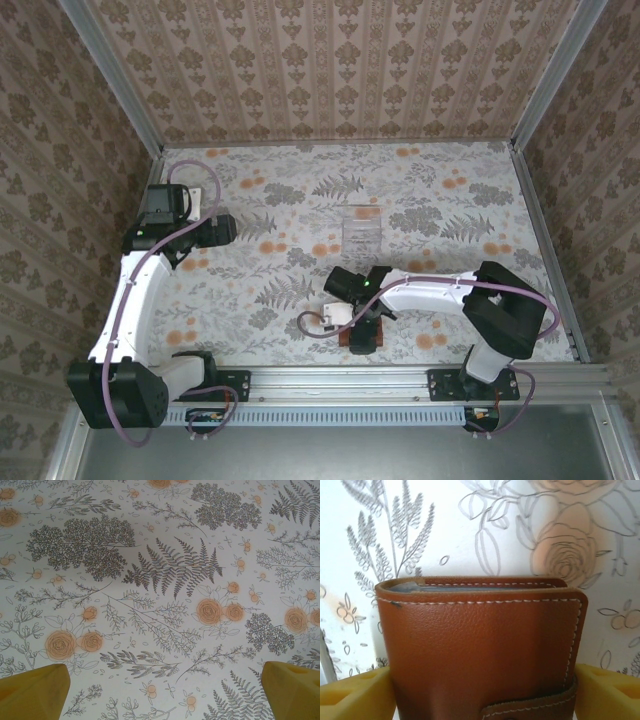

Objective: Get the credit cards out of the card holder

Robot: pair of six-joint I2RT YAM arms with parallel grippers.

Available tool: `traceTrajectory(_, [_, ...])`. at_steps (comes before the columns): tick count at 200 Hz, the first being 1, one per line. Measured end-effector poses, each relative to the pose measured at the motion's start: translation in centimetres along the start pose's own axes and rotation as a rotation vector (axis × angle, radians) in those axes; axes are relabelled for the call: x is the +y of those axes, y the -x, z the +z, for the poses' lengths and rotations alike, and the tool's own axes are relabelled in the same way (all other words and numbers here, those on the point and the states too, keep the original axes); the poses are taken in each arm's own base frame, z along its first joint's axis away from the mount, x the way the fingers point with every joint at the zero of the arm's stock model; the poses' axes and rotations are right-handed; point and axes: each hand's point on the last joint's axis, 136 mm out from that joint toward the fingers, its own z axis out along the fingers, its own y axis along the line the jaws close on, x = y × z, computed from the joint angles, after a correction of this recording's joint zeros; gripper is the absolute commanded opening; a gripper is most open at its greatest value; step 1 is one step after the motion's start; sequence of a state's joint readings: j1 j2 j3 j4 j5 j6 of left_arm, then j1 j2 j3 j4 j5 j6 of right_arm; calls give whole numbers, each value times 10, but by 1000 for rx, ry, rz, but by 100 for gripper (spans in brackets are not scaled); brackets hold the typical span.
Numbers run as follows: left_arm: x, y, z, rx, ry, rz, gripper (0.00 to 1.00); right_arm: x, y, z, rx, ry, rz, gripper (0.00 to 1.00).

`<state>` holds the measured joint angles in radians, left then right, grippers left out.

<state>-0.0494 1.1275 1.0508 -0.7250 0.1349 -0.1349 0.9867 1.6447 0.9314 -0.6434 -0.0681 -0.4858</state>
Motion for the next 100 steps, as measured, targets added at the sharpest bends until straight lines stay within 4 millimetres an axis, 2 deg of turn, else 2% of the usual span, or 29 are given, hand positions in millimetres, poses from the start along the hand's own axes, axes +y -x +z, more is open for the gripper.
traceTrajectory(13, [0, 0, 0, 1, 0, 0, 100, -6, 5, -3, -15, -19, 76, 71])
traceTrajectory(21, [0, -1, 0, 2, 1, 0, 100, -11, 10, -7, -31, -33, 127, 69])
traceTrajectory(67, [0, 0, 1, -2, 0, 0, 100, -54, 45, -39, -133, -129, 532, 64])
traceTrajectory(100, [0, 1, 1, -5, 1, 1, 100, -77, 52, -39, -135, -147, 873, 66])
